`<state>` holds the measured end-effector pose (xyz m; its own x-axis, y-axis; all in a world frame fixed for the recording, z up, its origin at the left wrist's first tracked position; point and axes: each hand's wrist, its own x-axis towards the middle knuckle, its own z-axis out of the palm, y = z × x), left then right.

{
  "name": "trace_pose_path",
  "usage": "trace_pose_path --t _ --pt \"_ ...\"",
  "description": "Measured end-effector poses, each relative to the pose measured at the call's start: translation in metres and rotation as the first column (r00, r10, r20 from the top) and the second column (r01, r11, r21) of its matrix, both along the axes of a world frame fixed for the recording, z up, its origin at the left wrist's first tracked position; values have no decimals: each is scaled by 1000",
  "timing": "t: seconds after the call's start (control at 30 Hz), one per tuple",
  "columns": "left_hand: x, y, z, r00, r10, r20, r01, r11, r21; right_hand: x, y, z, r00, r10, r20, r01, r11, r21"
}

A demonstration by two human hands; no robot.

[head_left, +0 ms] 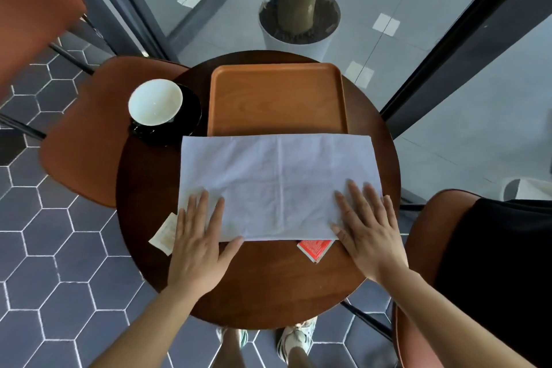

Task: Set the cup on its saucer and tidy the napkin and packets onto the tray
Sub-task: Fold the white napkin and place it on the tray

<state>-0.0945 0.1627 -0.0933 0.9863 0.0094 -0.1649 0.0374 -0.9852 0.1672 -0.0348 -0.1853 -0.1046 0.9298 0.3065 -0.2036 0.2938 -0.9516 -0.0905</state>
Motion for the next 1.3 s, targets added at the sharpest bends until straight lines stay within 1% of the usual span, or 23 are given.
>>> trace_pose_path --t 0.07,0.13,0.17,0.2,0.23,0.3,0.37,0.47,0.5,0.57,0.7,0.8,0.9,1.07,1.17,1.2,1.23,1.27,1.3 --pt "-4 -1 8 983 134 125 -121 987 -110 2 1 3 999 -29 21 29 1000 -10" --pt "-10 0 15 913 291 285 -253 954 -164 5 7 7 997 -59 47 59 998 -2" --pt "-13 3 17 869 366 333 -327 930 -169 7 13 8 996 -62 58 62 998 8" --pt "-14 5 19 833 440 336 -405 898 -172 8 20 8 996 -53 65 52 998 20" --pt "-13 7 22 807 511 295 -479 859 -178 9 28 8 997 -34 64 32 999 33" --pt "-11 11 25 771 622 139 -591 779 -210 10 43 4 998 17 55 -20 999 50" --pt "-7 12 29 746 666 7 -650 731 -209 10 50 -2 998 44 52 -47 998 49" --pt "-6 13 32 771 635 -51 -636 763 -116 9 51 -9 998 37 49 -40 997 64" --pt "-4 13 33 768 637 -62 -640 761 -108 9 50 -10 998 33 50 -37 996 75" --pt "0 14 35 736 670 -92 -676 725 -129 10 49 -11 998 33 45 -37 995 95" --pt "11 14 39 667 735 -126 -730 609 -310 10 48 -12 999 20 51 -25 994 108" --pt "13 16 39 623 768 -151 -748 528 -402 9 49 -12 998 8 56 -15 992 125" --pt "11 18 38 538 815 -215 -782 389 -487 9 50 -12 998 3 60 -11 990 139" --pt "7 18 37 444 858 -257 -784 234 -575 9 51 -9 999 -4 49 -3 990 143" --pt "8 18 42 361 875 -323 -764 78 -640 12 57 -2 996 -41 85 26 985 168" --pt "10 18 45 345 873 -344 -749 35 -662 14 62 3 993 -54 106 33 982 185" --pt "11 17 49 345 872 -347 -734 20 -679 15 70 8 990 -58 127 30 976 217" --pt "12 15 53 362 874 -325 -721 41 -692 17 79 13 988 -57 142 17 963 267" --pt "14 12 58 392 875 -284 -707 89 -701 19 90 19 988 -56 144 5 943 332"
